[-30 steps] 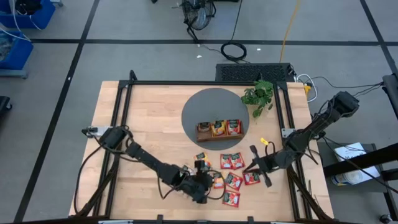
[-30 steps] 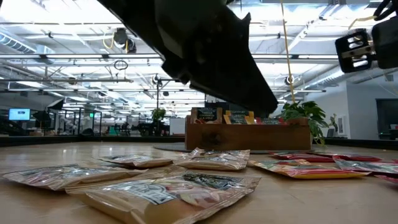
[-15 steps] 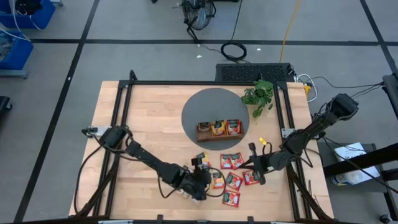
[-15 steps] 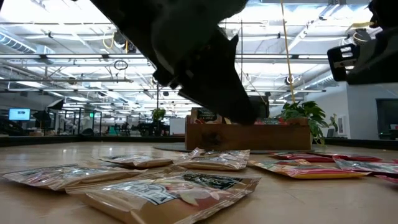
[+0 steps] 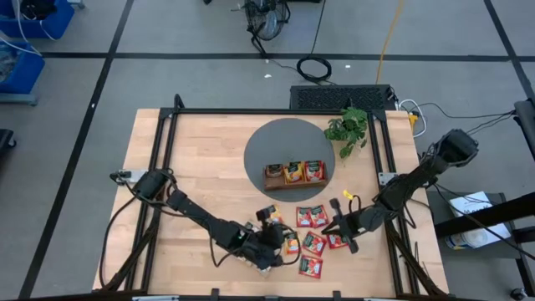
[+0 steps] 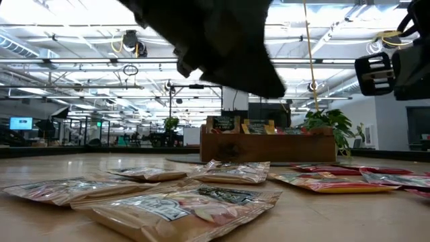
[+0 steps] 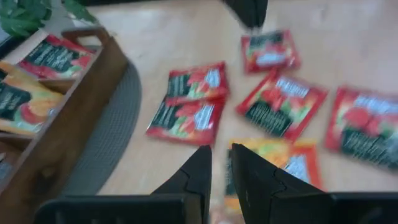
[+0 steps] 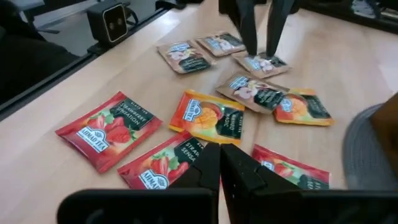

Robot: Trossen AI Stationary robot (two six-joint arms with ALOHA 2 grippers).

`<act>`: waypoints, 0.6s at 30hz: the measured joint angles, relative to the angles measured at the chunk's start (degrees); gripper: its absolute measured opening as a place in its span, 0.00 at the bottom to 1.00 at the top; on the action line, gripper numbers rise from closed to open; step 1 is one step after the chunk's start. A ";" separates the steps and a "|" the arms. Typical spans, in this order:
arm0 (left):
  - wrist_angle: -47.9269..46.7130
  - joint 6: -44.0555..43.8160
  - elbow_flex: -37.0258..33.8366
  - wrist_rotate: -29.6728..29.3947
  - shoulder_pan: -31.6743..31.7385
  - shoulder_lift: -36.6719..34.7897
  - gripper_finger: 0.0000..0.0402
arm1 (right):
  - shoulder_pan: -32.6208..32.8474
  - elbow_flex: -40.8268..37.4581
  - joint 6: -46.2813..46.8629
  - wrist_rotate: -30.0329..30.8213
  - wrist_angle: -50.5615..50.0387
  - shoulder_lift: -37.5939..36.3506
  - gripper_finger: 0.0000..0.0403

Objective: Pick & Place Tea
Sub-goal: Put the red tea bag into the right section of the wooden organizer

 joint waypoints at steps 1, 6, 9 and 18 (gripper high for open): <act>0.44 -0.61 0.02 1.04 0.20 -0.02 0.17 | 0.00 0.00 0.02 -0.20 0.56 0.63 0.01; -0.10 -1.96 0.00 5.00 1.41 0.00 0.17 | 0.00 0.00 0.44 -0.26 3.75 4.02 0.01; -0.31 -2.49 0.00 6.71 1.79 0.00 0.17 | 0.00 0.00 -0.05 -1.02 4.98 5.53 0.01; 5.88 1.83 0.00 6.86 2.18 0.00 0.17 | -0.01 0.02 -1.42 -4.49 8.70 9.11 0.00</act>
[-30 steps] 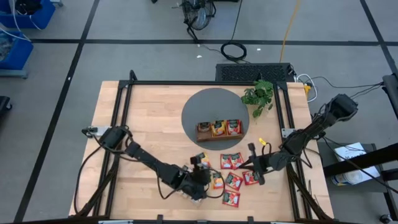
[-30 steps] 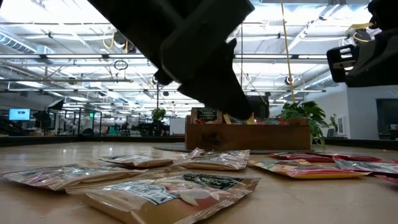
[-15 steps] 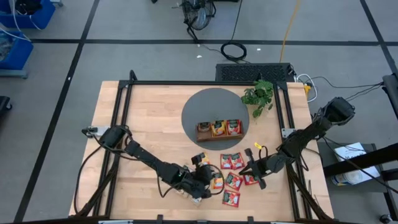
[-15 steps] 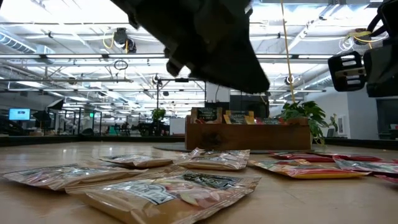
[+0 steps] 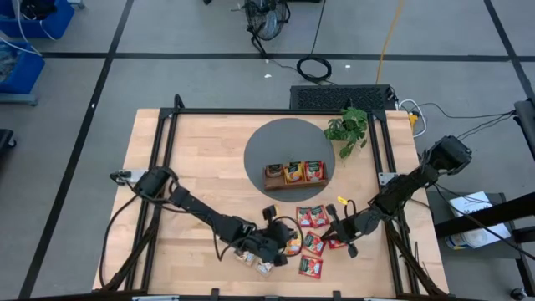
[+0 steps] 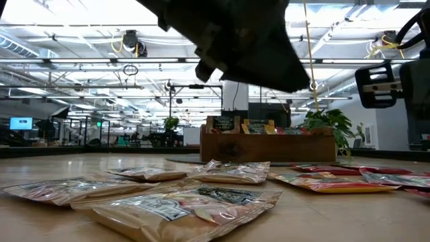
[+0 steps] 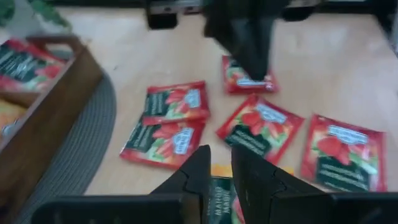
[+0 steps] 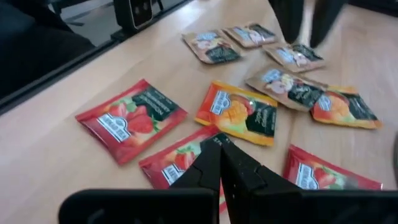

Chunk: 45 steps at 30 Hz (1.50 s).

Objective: Pick & Place Tea
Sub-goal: Put the red tea bag into the right section of the wooden organizer

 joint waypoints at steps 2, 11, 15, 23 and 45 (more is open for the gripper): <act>-0.05 2.49 0.00 0.02 -0.06 0.00 0.17 | 0.01 0.00 0.86 0.17 0.25 -0.01 0.00; 4.18 8.29 0.00 -6.49 0.64 -0.41 0.17 | 0.01 1.22 3.39 -0.05 1.58 -0.01 0.01; 3.67 5.93 0.02 -7.48 1.80 -1.07 0.17 | 0.01 1.22 4.20 -0.08 0.07 -0.03 0.01; 2.46 -7.27 0.00 0.70 5.62 -1.29 0.17 | -0.01 1.22 3.85 -0.17 -4.55 -0.04 0.01; 4.80 -15.42 0.02 14.60 8.87 0.96 0.56 | -0.65 10.97 18.85 15.77 -38.20 -1.56 0.01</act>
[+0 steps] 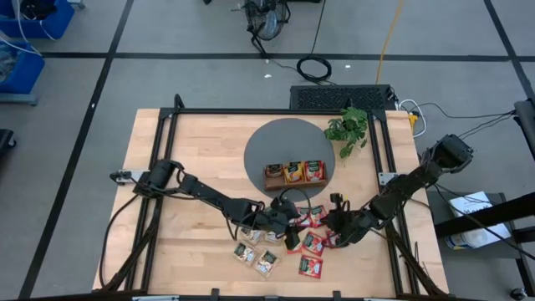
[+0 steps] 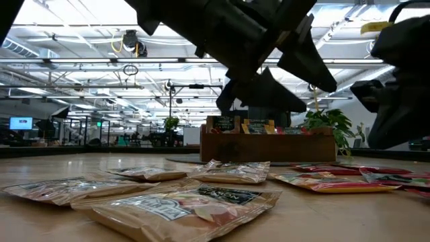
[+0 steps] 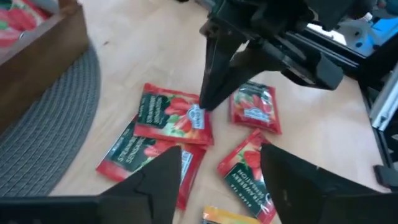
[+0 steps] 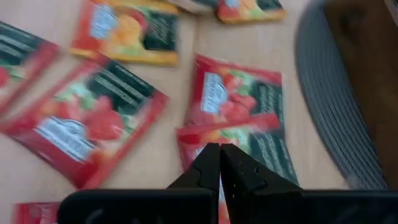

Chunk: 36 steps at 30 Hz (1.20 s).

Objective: Pick & Place Tea
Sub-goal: Put the red tea bag into the right section of the wooden organizer

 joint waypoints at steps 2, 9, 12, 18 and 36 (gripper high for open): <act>-0.10 -0.92 -0.02 -0.01 0.05 0.01 0.59 | 0.00 0.02 1.91 1.00 -1.27 -0.04 0.01; 1.00 -3.22 -0.02 0.93 -0.13 0.90 0.63 | 0.00 0.02 8.89 2.31 -6.46 -1.57 0.01; 2.61 -2.59 0.04 1.41 -0.02 2.42 0.63 | 0.00 0.04 10.57 2.22 -7.12 -1.73 0.01; 6.24 -1.55 -0.06 2.48 2.27 3.63 0.63 | 0.46 0.02 11.78 -0.82 -7.66 -1.54 0.01; 3.59 -0.87 0.00 3.19 2.89 3.67 0.63 | -0.13 0.02 10.85 -3.63 -1.81 4.64 0.01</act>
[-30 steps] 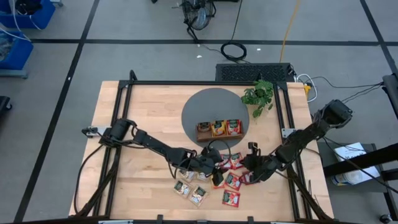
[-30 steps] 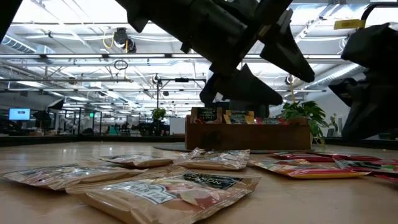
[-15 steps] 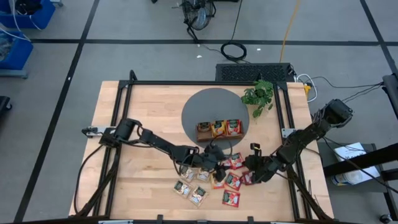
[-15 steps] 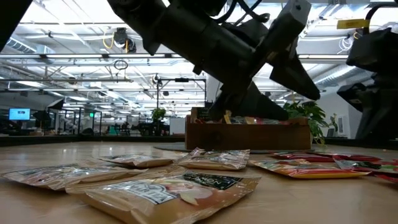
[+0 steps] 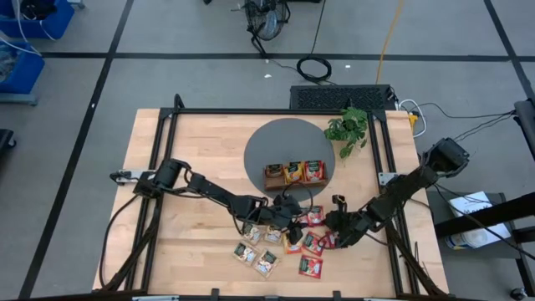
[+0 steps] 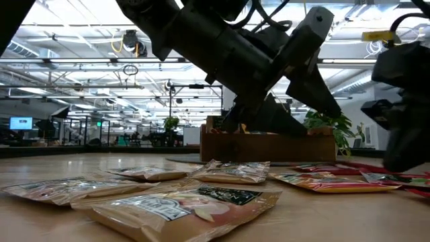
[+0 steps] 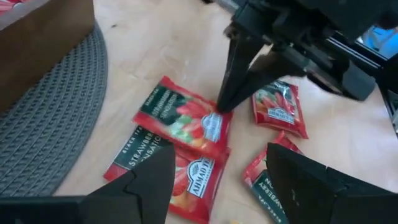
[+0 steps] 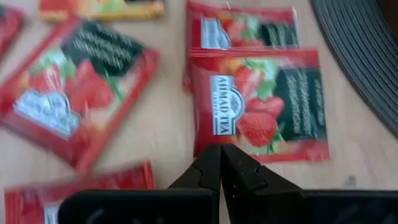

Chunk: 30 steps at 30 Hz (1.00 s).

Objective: Pick & Place Tea
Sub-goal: Put the red tea bag into the right section of the wooden organizer

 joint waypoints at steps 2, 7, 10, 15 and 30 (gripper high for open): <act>-0.49 0.11 0.00 -0.01 0.02 0.00 0.63 | -1.08 0.07 -1.80 -1.07 3.07 1.64 0.01; -1.31 0.35 0.00 -0.26 0.30 0.00 0.63 | -3.04 0.20 -3.18 -2.77 5.45 3.93 0.01; -2.10 -1.21 0.00 -0.26 0.67 0.00 0.63 | -3.17 0.19 -3.18 -3.05 5.03 3.97 0.01; -3.49 -2.33 0.00 -0.48 1.42 0.00 0.63 | -3.17 0.10 -4.28 -3.14 4.92 4.01 0.01; -1.75 -0.55 0.02 -2.38 2.25 2.01 0.63 | -3.31 -0.02 -9.40 -2.92 7.74 4.12 0.01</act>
